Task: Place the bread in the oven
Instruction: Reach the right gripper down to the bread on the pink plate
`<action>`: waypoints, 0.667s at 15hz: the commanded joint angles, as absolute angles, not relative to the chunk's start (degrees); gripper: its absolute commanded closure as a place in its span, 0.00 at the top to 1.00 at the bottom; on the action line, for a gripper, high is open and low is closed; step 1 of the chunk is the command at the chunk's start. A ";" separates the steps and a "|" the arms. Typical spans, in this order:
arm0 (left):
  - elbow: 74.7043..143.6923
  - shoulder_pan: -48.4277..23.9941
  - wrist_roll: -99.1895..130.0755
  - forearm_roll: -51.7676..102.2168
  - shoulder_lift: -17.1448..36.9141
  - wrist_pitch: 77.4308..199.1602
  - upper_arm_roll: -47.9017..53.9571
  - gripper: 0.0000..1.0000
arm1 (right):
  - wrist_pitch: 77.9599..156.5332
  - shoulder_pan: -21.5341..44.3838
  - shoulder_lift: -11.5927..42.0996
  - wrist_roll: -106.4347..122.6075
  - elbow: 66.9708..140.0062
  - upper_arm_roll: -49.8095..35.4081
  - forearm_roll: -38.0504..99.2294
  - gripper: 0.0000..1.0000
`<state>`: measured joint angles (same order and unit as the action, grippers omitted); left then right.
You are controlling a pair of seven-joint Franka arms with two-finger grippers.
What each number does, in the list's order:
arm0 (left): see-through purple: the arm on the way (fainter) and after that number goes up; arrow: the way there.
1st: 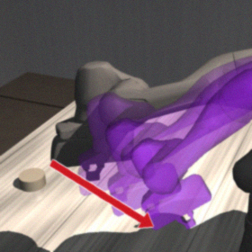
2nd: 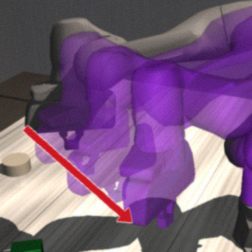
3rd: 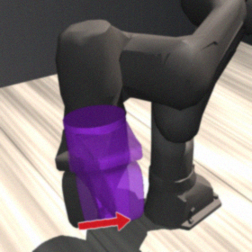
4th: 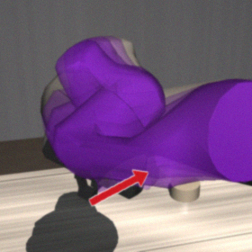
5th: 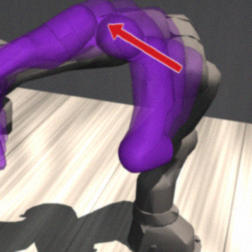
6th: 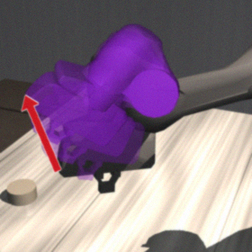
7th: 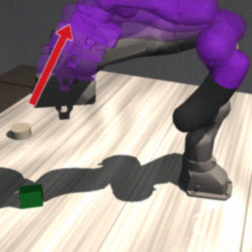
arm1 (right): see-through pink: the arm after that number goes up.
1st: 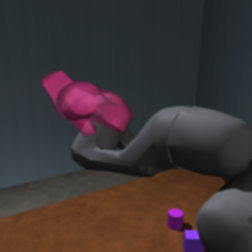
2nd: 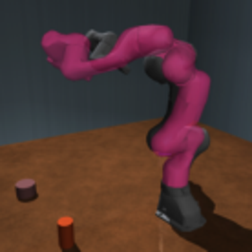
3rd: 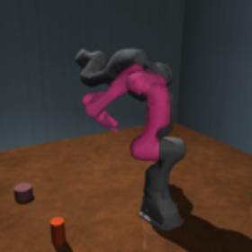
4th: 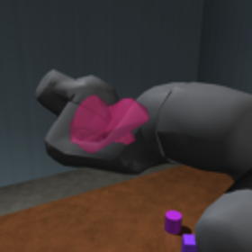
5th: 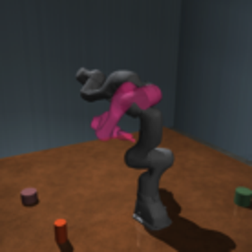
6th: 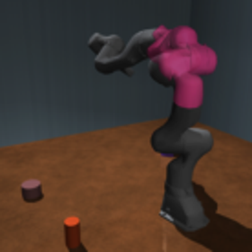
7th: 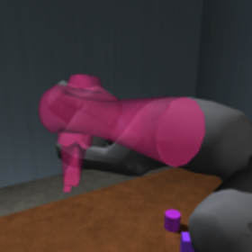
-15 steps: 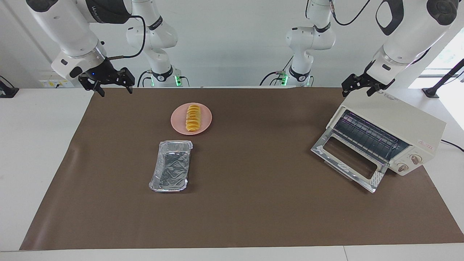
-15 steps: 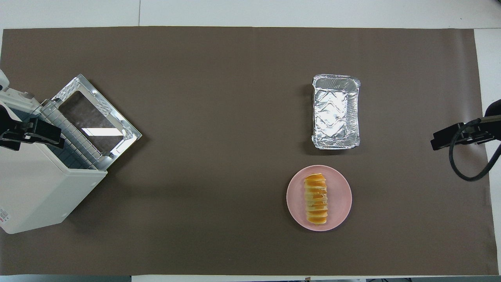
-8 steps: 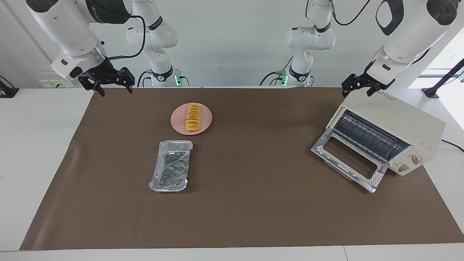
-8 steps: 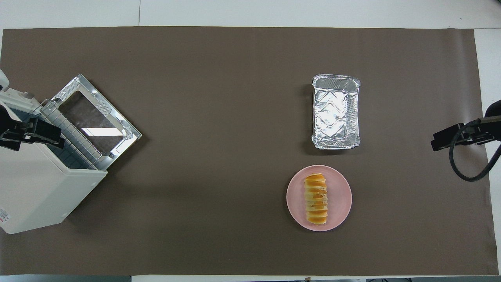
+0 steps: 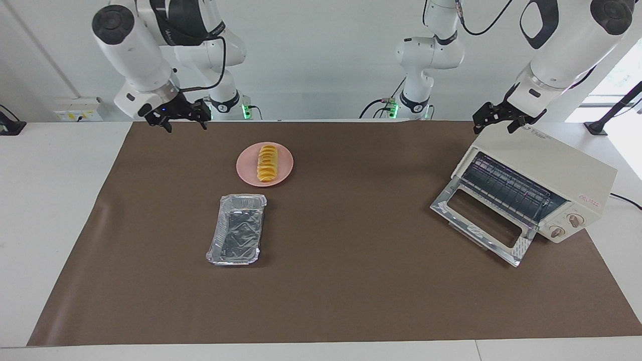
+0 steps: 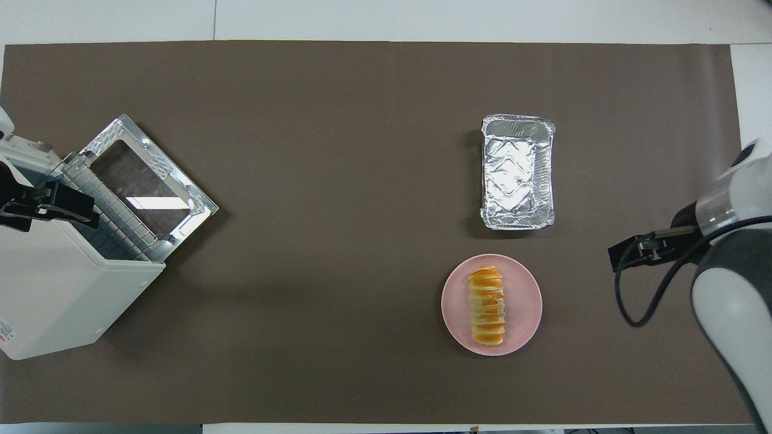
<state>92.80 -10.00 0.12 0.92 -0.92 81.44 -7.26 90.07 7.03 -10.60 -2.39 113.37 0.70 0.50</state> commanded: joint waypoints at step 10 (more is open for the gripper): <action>93.96 -10.02 0.09 -0.18 -2.20 82.35 -7.29 1.00 | 119.68 24.96 -16.36 -24.95 142.55 0.44 0.79 1.00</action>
<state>92.80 -10.00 0.12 0.92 -0.92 81.44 -7.26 114.73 23.76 -17.59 -23.06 139.89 0.14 0.52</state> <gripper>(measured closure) 0.000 0.000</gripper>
